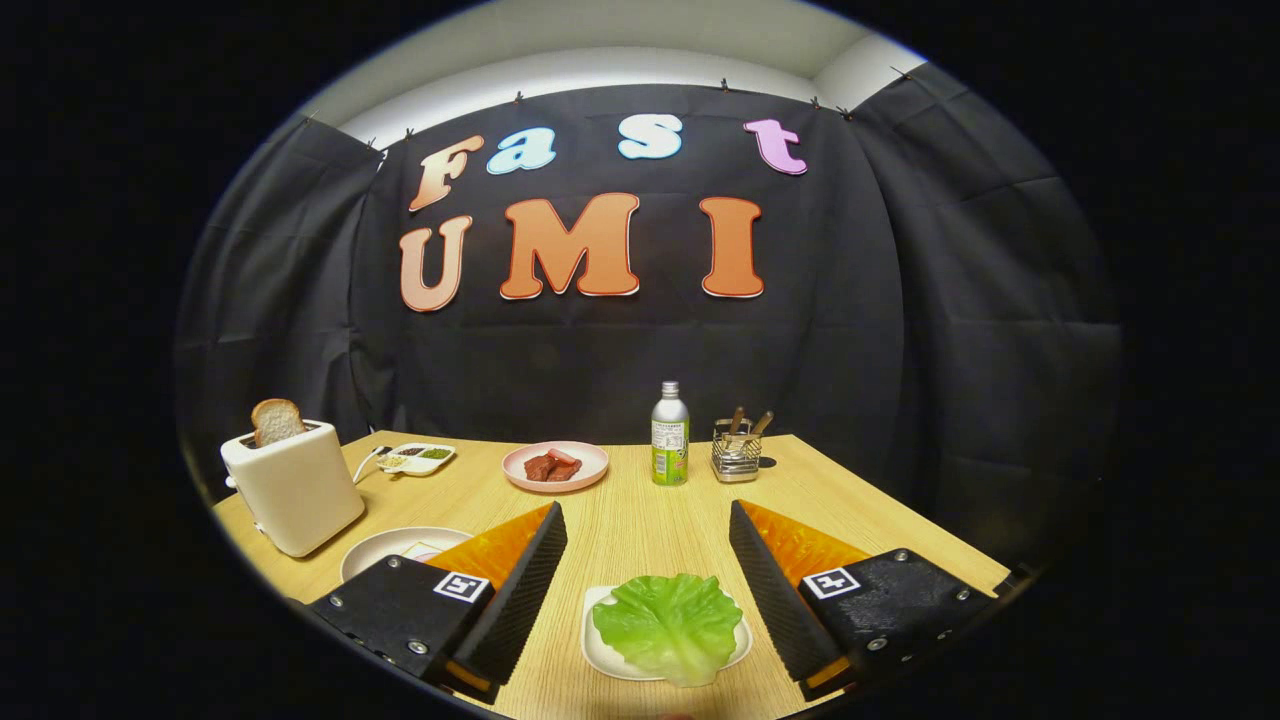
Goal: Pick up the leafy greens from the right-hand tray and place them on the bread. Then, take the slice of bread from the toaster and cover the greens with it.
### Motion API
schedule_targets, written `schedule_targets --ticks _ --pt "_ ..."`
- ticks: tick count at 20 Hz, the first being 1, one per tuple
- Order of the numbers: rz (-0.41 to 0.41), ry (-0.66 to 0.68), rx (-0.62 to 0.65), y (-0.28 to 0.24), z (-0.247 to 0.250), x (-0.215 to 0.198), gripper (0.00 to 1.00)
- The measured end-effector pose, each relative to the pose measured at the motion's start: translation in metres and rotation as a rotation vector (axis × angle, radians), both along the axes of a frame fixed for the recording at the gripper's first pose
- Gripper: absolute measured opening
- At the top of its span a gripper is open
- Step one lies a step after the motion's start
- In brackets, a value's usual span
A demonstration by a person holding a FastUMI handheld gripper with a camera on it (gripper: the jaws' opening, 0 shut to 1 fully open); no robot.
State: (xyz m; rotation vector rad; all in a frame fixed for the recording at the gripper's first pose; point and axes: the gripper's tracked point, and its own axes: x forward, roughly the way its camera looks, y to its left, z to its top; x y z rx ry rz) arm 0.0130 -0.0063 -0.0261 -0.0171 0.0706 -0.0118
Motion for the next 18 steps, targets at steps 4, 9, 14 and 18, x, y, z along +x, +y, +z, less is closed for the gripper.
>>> schedule_targets --ticks 4,9,14,18 --pt "0.001 0.034 0.009 -0.001 -0.012 0.004 0.98" --pt "-0.007 0.101 0.001 -0.005 -0.036 0.010 0.98" --pt "-0.024 0.211 -0.028 -0.013 -0.066 0.015 0.98" --pt "-0.020 0.294 -0.034 -0.015 -0.087 0.018 0.98"
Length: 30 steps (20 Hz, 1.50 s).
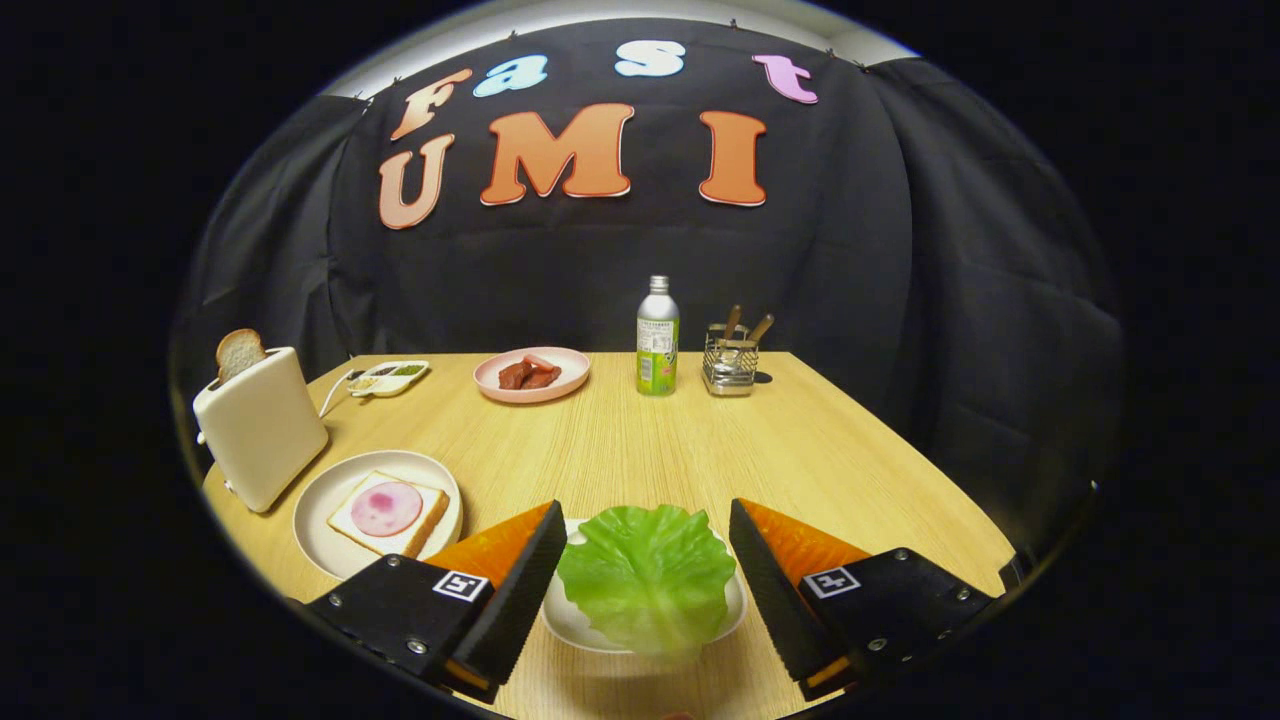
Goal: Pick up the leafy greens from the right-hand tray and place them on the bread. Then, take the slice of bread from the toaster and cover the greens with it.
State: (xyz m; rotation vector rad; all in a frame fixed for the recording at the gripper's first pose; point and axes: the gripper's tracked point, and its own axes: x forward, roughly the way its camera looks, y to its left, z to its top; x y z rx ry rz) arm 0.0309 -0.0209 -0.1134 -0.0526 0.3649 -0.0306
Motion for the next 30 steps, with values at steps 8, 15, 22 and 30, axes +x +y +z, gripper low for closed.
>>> schedule_targets --ticks 8,15,22,30 --pt "-0.001 0.154 0.024 0.001 -0.044 0.006 0.99" --pt "-0.021 0.244 0.068 -0.002 -0.070 0.006 0.99" --pt "-0.023 0.265 0.053 -0.005 -0.078 0.007 0.99" --pt "-0.008 0.264 0.017 -0.002 -0.083 0.007 0.71"
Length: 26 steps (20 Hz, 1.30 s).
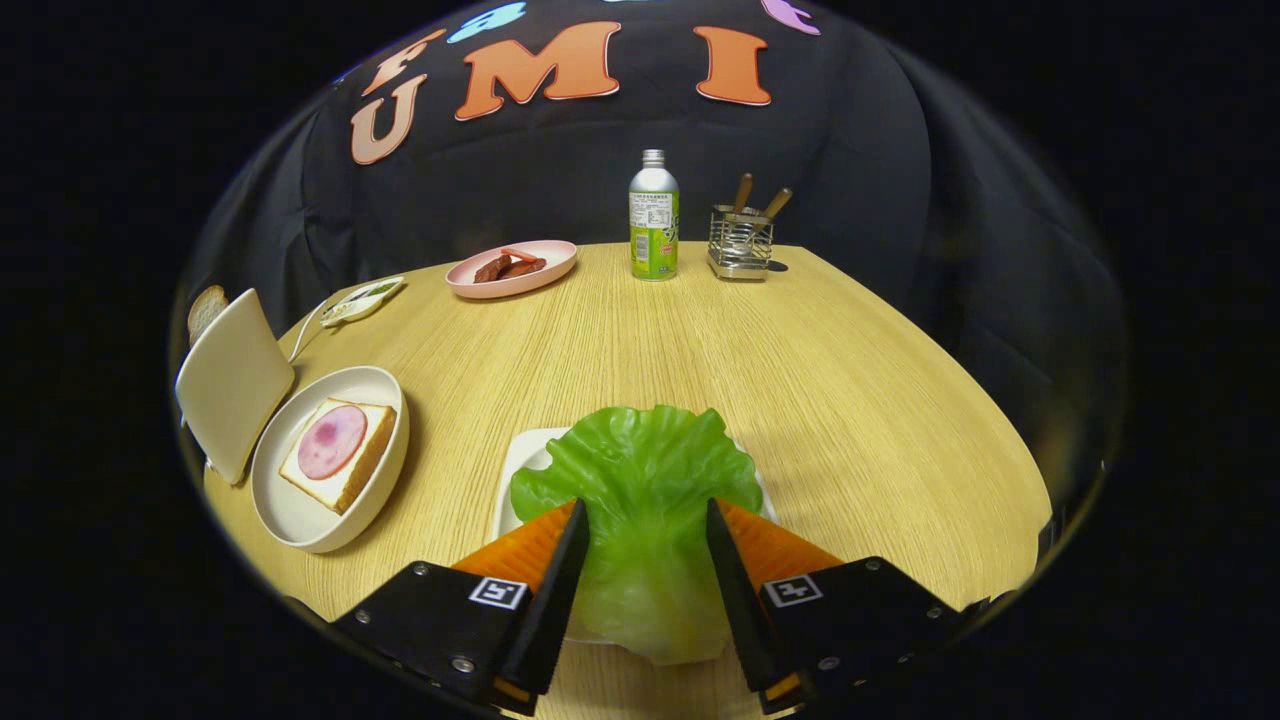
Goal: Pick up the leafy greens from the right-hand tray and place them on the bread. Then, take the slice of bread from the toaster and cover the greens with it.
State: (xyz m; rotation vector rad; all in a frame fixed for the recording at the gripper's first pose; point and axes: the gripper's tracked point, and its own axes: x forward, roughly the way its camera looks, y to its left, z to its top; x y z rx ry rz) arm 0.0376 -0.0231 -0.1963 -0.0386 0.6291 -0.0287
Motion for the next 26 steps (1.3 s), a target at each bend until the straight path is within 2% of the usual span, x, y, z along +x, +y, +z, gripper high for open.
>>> schedule_targets --ticks 3,4,5,6,8,10,15,19,26 --pt "0.011 -0.009 -0.006 0.004 0.001 0.002 0.54" --pt "0.010 -0.012 -0.006 0.005 0.000 0.001 0.42" --pt "0.011 -0.013 -0.010 0.005 0.001 0.002 0.36" --pt "0.012 -0.015 -0.012 0.006 0.000 0.003 0.24" --pt "0.013 -0.015 -0.020 0.008 0.000 0.003 0.12" --pt "0.006 -0.026 -0.020 0.010 0.007 0.003 0.07" --pt "0.025 -0.081 -0.003 0.024 0.035 0.004 0.05" --pt "0.072 -0.111 -0.025 0.046 0.055 0.003 0.05" --pt "0.169 -0.135 0.007 0.106 0.082 0.004 0.05"
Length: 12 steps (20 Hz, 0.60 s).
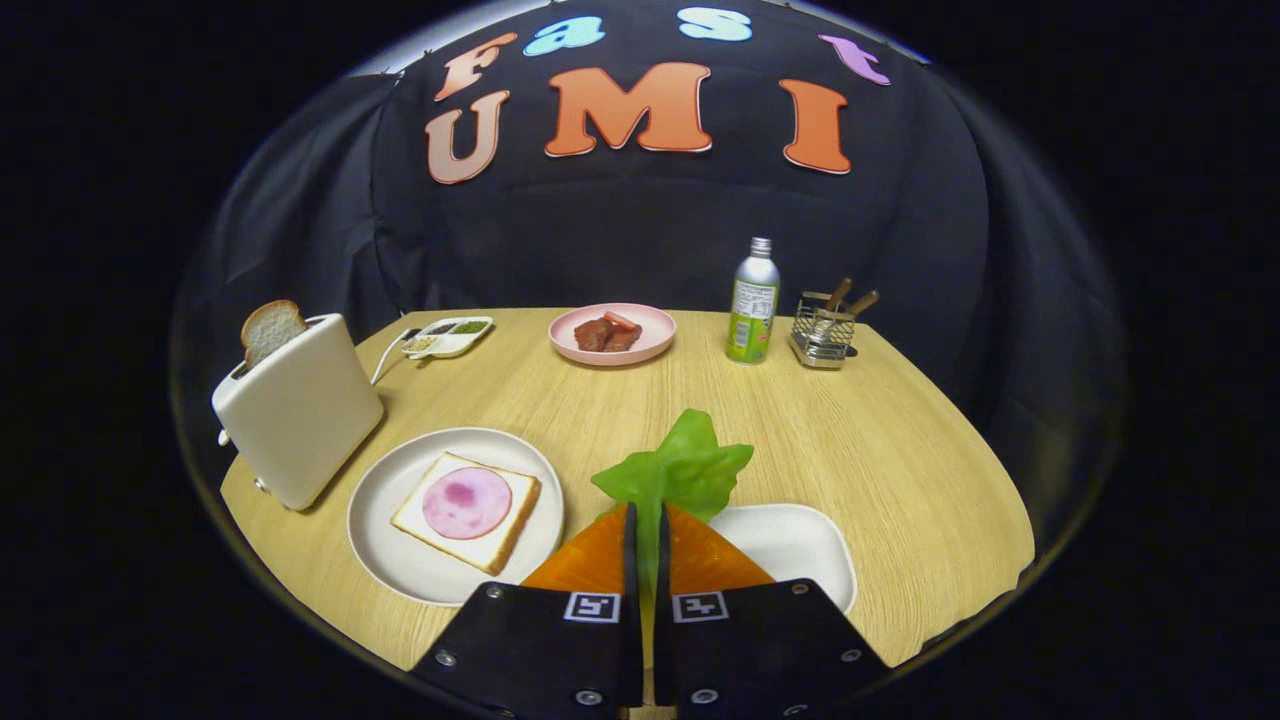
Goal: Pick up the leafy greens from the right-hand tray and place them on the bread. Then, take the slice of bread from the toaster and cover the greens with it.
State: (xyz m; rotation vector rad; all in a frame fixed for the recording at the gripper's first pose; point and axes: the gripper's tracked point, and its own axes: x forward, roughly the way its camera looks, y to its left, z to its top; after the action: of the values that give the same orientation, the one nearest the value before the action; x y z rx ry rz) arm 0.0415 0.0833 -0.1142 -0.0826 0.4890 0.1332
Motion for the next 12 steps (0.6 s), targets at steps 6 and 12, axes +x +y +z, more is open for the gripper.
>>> schedule_targets --ticks 6,12 --pt "0.101 0.008 0.013 0.061 0.005 -0.001 0.05" --pt "0.167 0.032 0.024 0.107 -0.003 0.002 0.05"
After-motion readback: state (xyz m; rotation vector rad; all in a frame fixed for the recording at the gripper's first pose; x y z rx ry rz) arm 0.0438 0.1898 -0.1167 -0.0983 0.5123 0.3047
